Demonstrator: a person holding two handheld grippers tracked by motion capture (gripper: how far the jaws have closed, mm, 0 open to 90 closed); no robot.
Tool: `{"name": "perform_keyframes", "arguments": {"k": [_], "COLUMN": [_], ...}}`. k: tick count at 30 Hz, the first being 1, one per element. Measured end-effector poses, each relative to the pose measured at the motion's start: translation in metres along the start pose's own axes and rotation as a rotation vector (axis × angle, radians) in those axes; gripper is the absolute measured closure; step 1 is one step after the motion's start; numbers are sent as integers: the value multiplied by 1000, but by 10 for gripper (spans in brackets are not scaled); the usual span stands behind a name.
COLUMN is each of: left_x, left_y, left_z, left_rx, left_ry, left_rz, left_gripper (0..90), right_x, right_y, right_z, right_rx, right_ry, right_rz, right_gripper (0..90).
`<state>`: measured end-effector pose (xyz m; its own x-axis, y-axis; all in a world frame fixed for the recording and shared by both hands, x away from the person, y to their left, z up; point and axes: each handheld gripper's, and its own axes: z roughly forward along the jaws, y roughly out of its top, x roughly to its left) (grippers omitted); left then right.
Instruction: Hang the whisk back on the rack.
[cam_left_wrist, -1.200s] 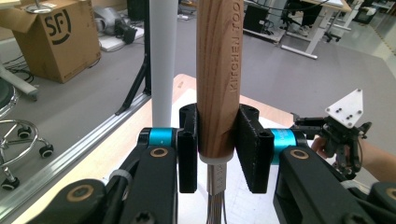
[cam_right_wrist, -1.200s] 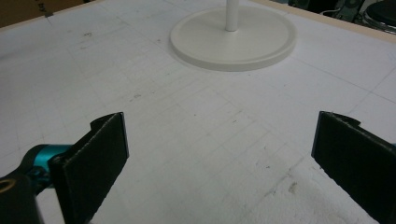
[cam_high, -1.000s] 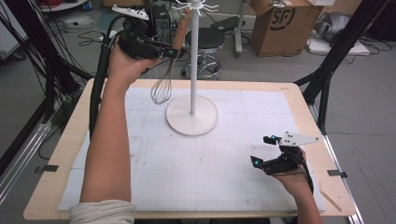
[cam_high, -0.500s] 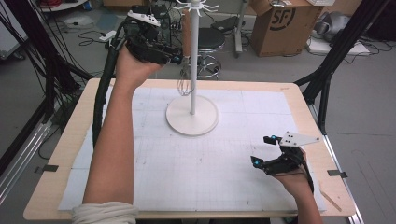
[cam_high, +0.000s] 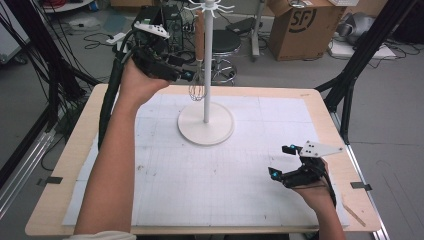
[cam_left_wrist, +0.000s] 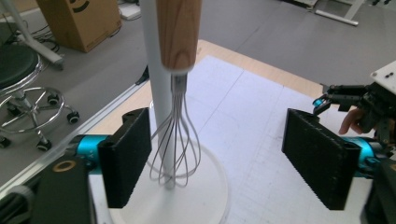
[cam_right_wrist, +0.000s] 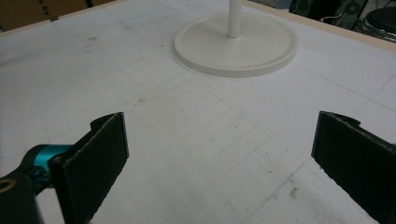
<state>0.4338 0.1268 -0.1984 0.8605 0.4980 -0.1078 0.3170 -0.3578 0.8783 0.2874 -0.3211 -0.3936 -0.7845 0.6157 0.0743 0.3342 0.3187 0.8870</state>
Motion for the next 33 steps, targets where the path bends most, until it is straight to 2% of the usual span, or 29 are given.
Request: {"name": "perform_keyframes", "arguments": {"k": [7, 13, 19, 24, 27, 33], "left_x": [-7, -20, -30, -34, -35, -38], "left_y": [-20, -36, -54, -69, -77, -100], "left_z": [-10, -14, -16, -20, -25, -32], "left_rx": [-15, -42, -41, -42, -81, -109], "left_ry": [-35, -95, -114, -135, -177, -194], "left_rz": [1, 9, 19, 27, 11, 1], "left_gripper": [165, 97, 54, 51, 51, 25], "right_x": [1, 0, -1, -1, -1, -1], "right_y": [1, 1, 1, 0, 0, -1], "right_z": [2, 3, 2, 3, 3, 5], "right_rx": [7, 5, 10, 12, 13, 20], "right_ry": [6, 1, -3, -5, -7, -5], "right_rz": [-4, -3, 0, -1, -6, -1], "right_gripper": [30, 30, 30, 30, 30, 30]}}
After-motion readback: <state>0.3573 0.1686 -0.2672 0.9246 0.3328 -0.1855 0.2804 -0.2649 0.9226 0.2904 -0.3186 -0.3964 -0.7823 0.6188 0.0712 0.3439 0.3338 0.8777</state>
